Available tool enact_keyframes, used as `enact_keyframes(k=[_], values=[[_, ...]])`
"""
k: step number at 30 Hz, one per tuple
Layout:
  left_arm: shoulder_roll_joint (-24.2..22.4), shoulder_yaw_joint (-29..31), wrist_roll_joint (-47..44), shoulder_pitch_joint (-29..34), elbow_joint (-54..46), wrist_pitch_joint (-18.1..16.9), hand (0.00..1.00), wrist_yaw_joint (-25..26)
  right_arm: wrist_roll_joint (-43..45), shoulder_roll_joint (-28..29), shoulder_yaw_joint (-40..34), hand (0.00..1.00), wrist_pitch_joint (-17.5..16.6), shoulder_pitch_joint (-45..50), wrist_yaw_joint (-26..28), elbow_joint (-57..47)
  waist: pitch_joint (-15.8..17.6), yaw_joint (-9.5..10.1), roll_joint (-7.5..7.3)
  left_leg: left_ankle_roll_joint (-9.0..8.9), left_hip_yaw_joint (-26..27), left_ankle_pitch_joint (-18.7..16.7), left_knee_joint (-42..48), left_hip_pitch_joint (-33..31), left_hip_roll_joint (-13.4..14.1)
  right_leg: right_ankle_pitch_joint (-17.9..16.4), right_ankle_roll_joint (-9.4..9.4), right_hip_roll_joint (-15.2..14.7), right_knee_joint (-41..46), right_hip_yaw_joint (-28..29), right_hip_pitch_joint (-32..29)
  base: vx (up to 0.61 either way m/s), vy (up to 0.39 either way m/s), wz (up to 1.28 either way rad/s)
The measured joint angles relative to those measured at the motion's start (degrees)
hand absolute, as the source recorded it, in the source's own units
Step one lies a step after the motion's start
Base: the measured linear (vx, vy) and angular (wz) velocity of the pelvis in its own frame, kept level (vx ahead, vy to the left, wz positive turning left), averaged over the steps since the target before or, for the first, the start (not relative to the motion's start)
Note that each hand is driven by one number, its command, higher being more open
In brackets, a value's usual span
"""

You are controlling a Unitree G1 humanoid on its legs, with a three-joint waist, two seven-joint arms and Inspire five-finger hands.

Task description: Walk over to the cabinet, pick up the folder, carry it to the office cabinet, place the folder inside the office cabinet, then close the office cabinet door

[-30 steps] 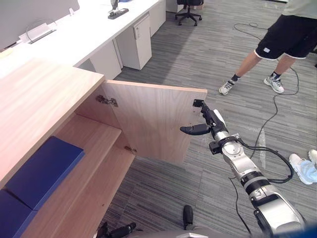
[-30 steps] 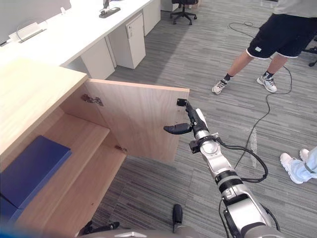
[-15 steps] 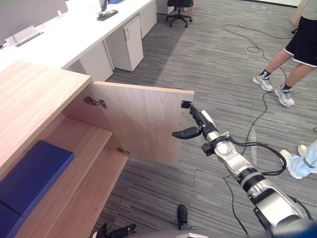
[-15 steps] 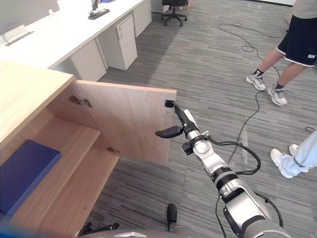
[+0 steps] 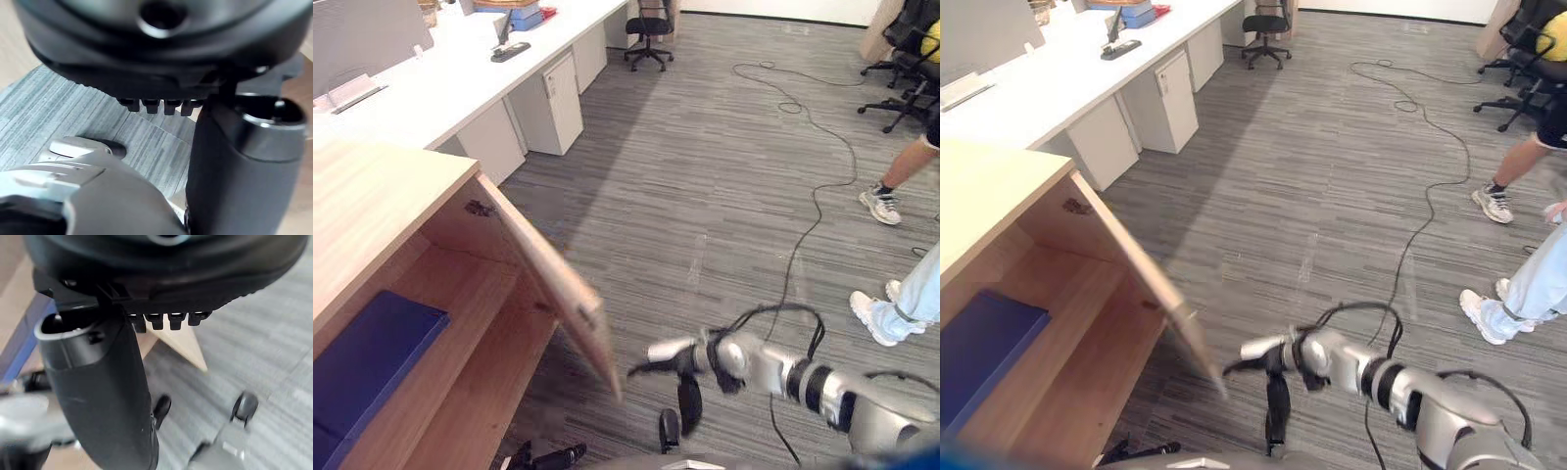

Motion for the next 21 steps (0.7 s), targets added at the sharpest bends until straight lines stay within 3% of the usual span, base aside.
enact_keyframes(k=[9,12,19,21], values=[[0.0,-1.5,-0.7,1.4,-2.4,-0.1,1.00,-1.8,0.0,-2.9,-3.0,1.00,0.1,1.7,3.5,-2.3,0.5,-0.11,0.36,-0.33,3.8,-0.5,-0.7,1.4,-0.9,1.0,0.72,-0.2,0.2,3.9,-0.9,0.07,0.048,-0.21],[0.0,-3.3,-2.5,2.0,-3.8,-0.1,1.00,-2.8,-0.5,-2.7,-7.0,1.00,0.4,2.8,3.6,-2.3,1.5,0.11,0.43,-0.38,4.5,-0.6,-0.9,2.1,-1.2,1.0,0.74,-0.2,0.2,4.6,-0.5,0.06,0.047,-0.09],[-0.1,-8.3,-6.6,2.4,-4.4,-0.2,1.00,-5.0,-4.8,5.4,-18.5,1.00,2.1,9.1,-0.5,6.7,2.8,0.28,2.16,-0.05,2.8,-1.2,-0.5,2.9,-1.7,0.1,1.42,-1.3,0.0,3.0,1.3,0.03,0.045,0.13],[0.2,-12.2,-9.5,2.4,-4.8,-0.2,1.00,-5.6,-6.4,9.3,-23.6,1.00,3.9,11.5,-2.8,11.7,3.3,0.24,3.39,-0.03,-1.3,-1.3,0.5,2.4,-2.1,-1.0,1.87,-2.6,0.2,-0.6,3.3,0.01,0.032,0.81]])
